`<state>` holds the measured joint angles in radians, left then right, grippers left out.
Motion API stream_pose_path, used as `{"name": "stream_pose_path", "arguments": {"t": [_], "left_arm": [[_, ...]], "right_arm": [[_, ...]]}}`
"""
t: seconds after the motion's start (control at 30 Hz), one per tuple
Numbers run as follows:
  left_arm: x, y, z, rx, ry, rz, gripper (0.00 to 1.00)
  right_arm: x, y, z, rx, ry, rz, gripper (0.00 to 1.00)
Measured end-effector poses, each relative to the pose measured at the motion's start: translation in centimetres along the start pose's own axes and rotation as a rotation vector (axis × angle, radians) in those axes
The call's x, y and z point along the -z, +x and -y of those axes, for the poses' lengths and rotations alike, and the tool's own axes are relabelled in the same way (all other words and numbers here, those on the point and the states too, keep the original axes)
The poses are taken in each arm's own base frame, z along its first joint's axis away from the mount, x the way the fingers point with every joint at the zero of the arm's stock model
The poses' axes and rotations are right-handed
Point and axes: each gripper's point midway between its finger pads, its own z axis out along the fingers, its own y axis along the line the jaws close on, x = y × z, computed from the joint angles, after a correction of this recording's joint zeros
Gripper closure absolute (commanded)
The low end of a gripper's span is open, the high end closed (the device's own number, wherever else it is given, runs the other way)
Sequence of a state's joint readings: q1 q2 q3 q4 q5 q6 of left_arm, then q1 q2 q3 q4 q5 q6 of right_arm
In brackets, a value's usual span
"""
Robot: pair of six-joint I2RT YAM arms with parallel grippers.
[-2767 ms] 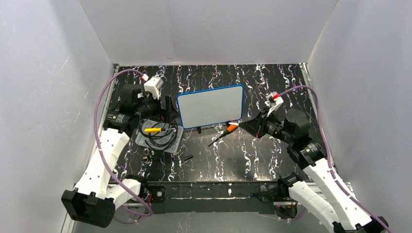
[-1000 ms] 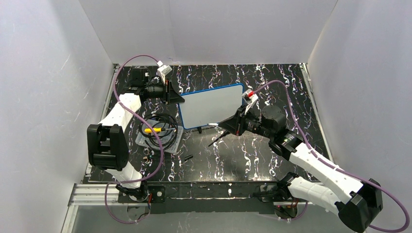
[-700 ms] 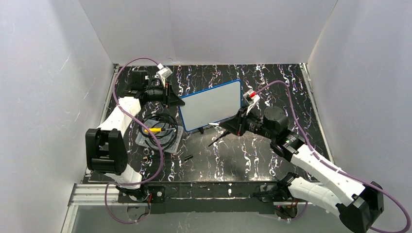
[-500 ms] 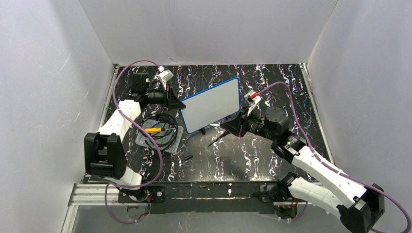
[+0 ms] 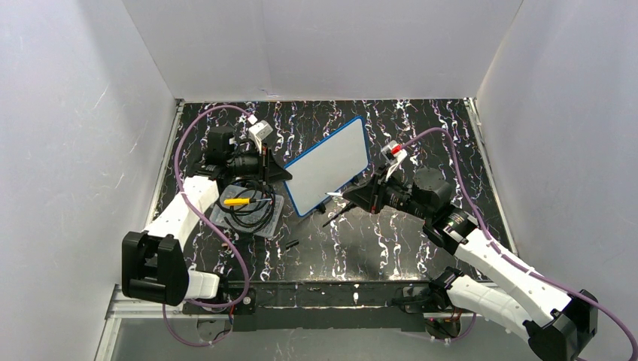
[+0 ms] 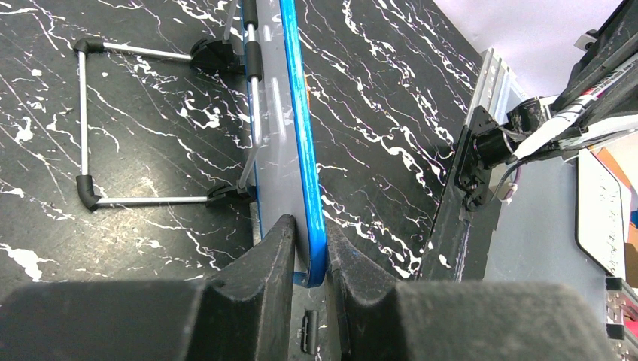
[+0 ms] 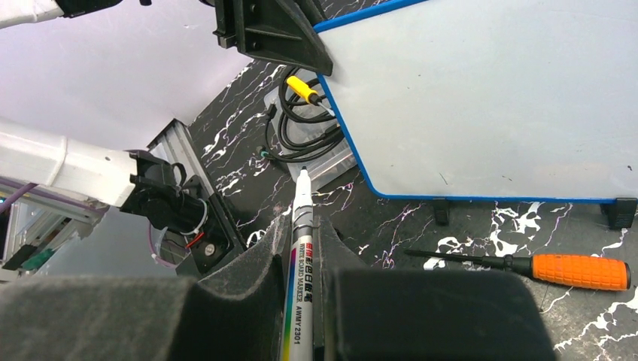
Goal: Write a sentence on the whiteboard
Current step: Adjust the whiteboard at the center of the board.
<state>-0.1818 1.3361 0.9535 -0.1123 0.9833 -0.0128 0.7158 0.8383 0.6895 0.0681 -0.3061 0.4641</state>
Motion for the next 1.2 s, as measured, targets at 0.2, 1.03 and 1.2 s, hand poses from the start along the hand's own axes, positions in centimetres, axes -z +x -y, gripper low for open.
{"name": "stream_pose_path", "arguments": {"t": [0.2,1.03,1.2], "left_arm": [[-0.4,0.3,0.7,0.015,0.008,0.001,1.0],[1.2,1.5,2.1,0.052,-0.086,-0.025,0.23],[1.6,0.0,2.2,0.025,-0.114,-0.008,0.24]], "right_arm": [[0.0,0.2,0.2,-0.004,0.01,-0.006,0.99],[-0.2,0.5,0.6,-0.01,0.023,-0.019,0.99],[-0.5,0.8,0.8,-0.015,0.029,-0.032,0.99]]}}
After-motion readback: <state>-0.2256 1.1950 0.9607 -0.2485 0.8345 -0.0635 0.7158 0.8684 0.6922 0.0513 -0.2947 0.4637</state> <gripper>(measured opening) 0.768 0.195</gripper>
